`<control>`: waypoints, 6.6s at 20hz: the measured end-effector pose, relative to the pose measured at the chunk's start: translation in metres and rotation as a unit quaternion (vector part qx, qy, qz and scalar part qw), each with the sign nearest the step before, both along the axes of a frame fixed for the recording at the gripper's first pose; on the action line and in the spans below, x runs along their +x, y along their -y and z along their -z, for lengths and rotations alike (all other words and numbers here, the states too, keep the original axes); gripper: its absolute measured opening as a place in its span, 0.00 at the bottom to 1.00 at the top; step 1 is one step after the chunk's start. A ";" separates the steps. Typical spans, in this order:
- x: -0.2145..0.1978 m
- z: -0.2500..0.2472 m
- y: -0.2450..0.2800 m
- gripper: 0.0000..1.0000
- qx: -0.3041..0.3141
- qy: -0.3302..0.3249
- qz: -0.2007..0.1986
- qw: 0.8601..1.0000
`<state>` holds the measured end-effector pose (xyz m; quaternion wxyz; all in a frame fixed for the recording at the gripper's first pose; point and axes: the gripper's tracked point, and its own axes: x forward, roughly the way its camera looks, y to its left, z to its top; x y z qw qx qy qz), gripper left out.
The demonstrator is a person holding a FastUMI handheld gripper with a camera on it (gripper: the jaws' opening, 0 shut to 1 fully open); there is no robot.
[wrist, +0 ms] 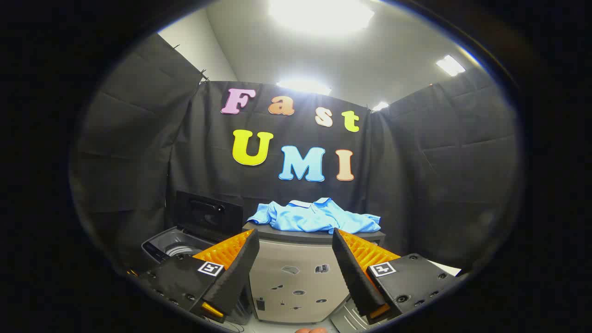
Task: Put the clothes into the washing machine and then close the washing machine lid.
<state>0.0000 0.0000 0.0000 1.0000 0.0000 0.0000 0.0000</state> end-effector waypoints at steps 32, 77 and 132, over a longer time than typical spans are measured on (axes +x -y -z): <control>0.011 0.007 0.007 0.98 -0.002 -0.008 -0.002 1.000; 0.156 -0.076 0.043 0.98 0.019 -0.064 -0.008 0.998; 0.359 0.099 0.066 0.96 0.044 -0.382 -0.056 0.921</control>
